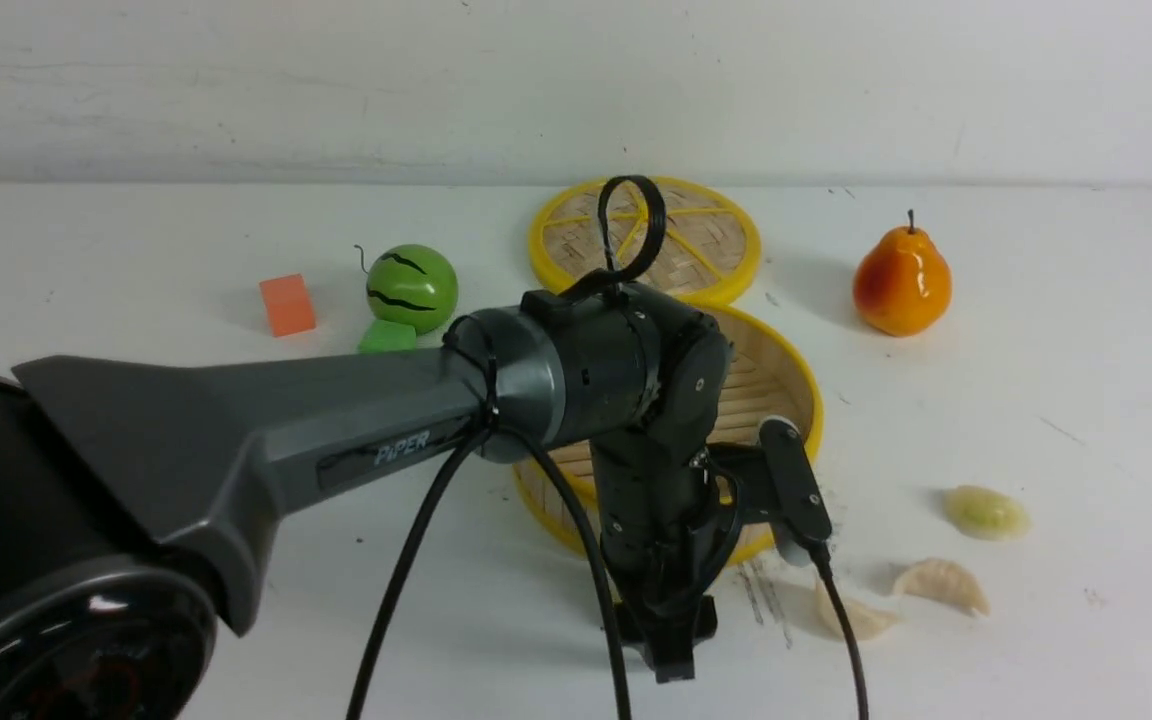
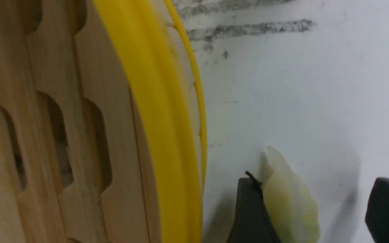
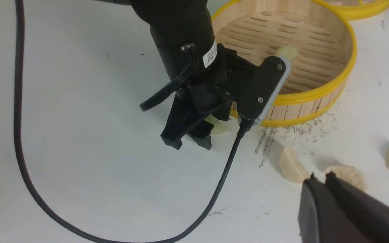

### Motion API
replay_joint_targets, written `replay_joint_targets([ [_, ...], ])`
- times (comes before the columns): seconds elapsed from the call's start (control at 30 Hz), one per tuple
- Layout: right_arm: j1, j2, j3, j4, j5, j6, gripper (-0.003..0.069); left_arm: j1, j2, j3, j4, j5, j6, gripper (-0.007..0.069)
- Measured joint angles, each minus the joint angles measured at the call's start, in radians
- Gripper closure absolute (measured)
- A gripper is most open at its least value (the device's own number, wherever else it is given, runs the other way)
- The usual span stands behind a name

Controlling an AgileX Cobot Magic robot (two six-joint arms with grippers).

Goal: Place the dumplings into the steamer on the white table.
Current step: 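Reach for and grasp a dumpling on the table with the left gripper, then place the dumpling into the bamboo steamer basket with the left gripper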

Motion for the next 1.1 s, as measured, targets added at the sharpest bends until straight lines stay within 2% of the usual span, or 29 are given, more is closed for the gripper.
replay_joint_targets([
  [0.23,0.000,0.000,0.000,0.000,0.000,0.000,0.0620,0.000,0.013,0.000,0.033,0.001,-0.003,0.0251],
  [0.4,0.000,0.000,0.000,0.000,0.000,0.000,0.0617,0.000,0.018,-0.001,0.062,0.020,-0.117,0.0419],
  [0.5,0.000,0.000,0.000,0.000,0.000,0.000,0.0617,0.000,0.019,-0.007,0.074,0.044,-0.183,0.0421],
  [0.7,0.000,0.000,0.000,0.000,-0.001,0.000,0.0608,0.000,0.029,-0.135,0.102,0.232,-0.354,0.0421],
  [0.73,0.000,0.000,0.000,0.000,-0.001,0.000,0.0608,0.000,0.029,-0.142,0.102,0.234,-0.360,0.0421],
  [0.93,0.000,0.000,0.000,0.000,-0.003,0.000,0.0601,0.014,0.029,-0.397,0.088,0.260,-0.622,0.0421],
  [1.1,0.000,0.000,0.000,0.000,-0.006,0.000,0.0601,0.083,0.024,-0.516,0.070,0.228,-0.817,0.0421],
])
